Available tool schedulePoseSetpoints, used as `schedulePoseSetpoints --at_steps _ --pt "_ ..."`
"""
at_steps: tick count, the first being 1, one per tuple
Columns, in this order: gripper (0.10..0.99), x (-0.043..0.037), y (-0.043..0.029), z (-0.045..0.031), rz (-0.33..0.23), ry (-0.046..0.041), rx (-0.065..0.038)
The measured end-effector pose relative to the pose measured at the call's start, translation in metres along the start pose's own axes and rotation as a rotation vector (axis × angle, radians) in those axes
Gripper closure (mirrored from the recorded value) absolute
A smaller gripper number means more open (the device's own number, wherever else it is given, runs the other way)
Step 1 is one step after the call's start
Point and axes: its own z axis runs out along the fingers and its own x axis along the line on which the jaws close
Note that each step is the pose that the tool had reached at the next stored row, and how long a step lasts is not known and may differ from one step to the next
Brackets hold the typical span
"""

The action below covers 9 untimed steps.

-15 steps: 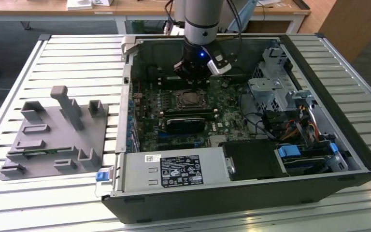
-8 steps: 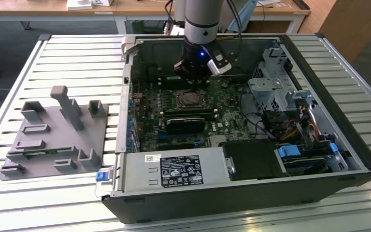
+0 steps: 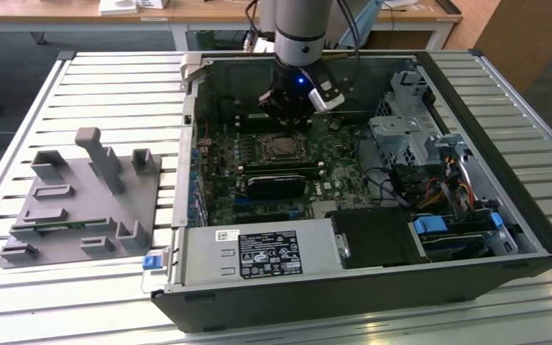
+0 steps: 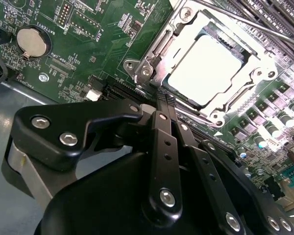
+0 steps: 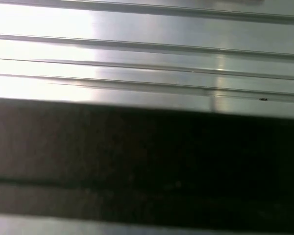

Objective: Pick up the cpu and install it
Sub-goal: 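Install the first cpu locking lever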

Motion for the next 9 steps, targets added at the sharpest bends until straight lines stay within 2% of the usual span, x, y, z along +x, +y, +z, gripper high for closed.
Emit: schedulePoseSetpoints --at_steps 4,9 --pt "0.980 -0.0002 -0.0002 0.0014 0.000 0.0016 0.003" --pt "0.980 -0.0004 0.0000 0.0009 0.000 0.0015 0.002"
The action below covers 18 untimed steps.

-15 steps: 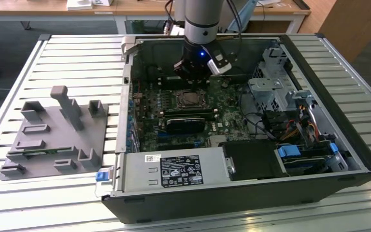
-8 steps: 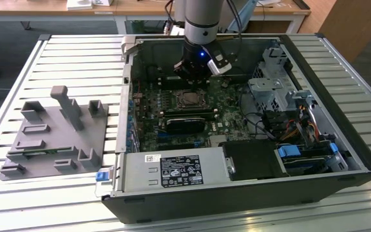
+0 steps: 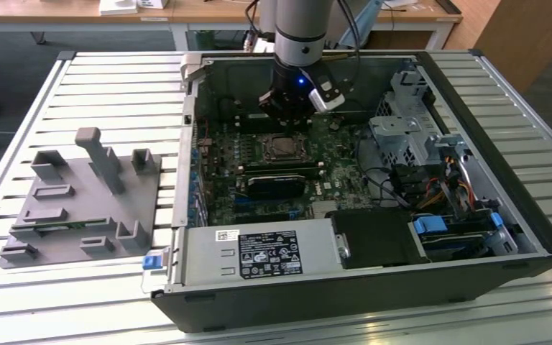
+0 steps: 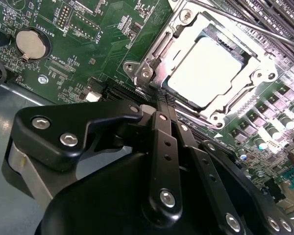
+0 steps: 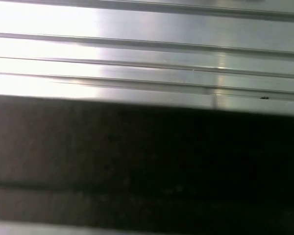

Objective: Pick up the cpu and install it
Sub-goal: 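Install the first cpu locking lever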

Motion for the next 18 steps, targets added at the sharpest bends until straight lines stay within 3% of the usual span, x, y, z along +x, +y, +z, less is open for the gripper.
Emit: schedulePoseSetpoints --at_steps 7,8,12,18 --pt "0.980 0.0000 0.0001 -0.0028 0.000 0.0003 0.001" --pt "0.980 -0.0001 0.0001 -0.0026 0.000 0.0009 0.008" --pt "0.980 -0.0007 0.0004 -0.0009 0.000 0.0019 0.022" --pt "0.980 -0.0027 0.0025 0.0024 0.000 0.0042 0.025"
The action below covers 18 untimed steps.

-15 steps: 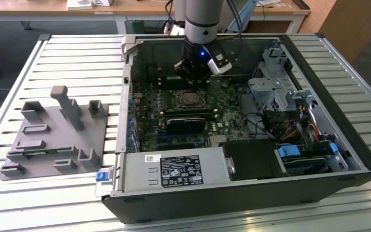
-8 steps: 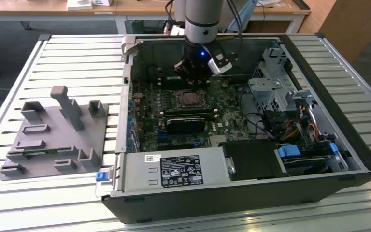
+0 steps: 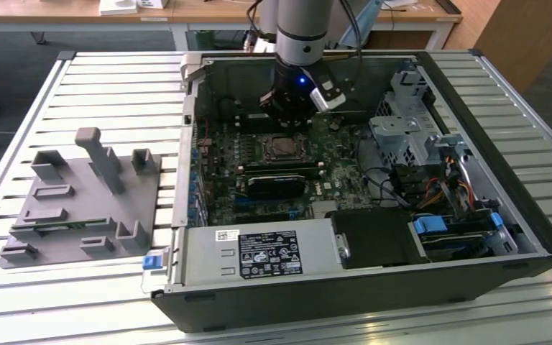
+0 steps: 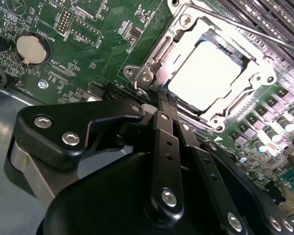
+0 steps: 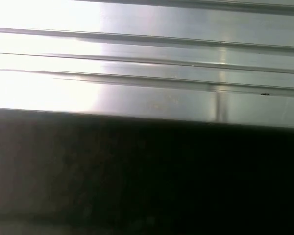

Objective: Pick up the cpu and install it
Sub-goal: 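Install the first cpu locking lever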

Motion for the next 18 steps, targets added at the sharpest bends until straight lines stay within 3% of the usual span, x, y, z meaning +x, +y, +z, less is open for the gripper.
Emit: schedulePoseSetpoints --at_steps 8,14,18 --pt "0.980 -0.0008 0.0021 -0.0011 0.000 -0.0017 -0.009" --pt "0.980 -0.0006 0.0021 -0.0173 0.000 -0.0005 -0.008" --pt "0.980 -0.0006 0.0017 -0.0183 0.000 -0.0006 -0.008"
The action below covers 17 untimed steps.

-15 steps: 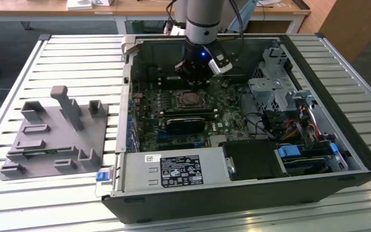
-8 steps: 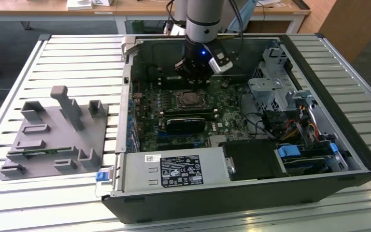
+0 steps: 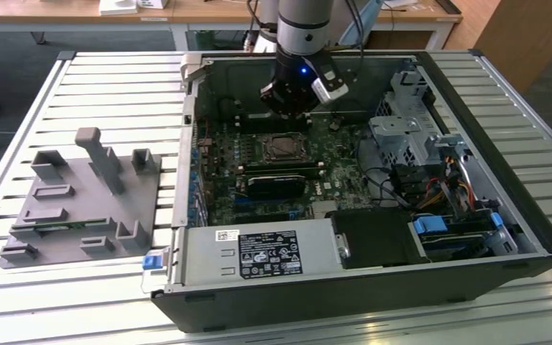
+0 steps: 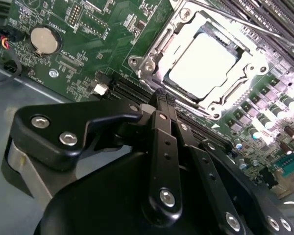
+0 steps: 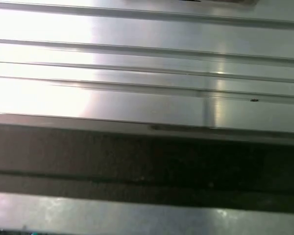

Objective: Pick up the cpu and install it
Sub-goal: 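Install the first cpu locking lever, then install the second cpu locking lever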

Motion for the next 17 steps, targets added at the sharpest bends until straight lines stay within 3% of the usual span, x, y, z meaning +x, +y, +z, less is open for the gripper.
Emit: schedulePoseSetpoints --at_steps 17 --pt "0.980 0.0001 -0.0063 0.0002 0.000 0.0000 0.000"
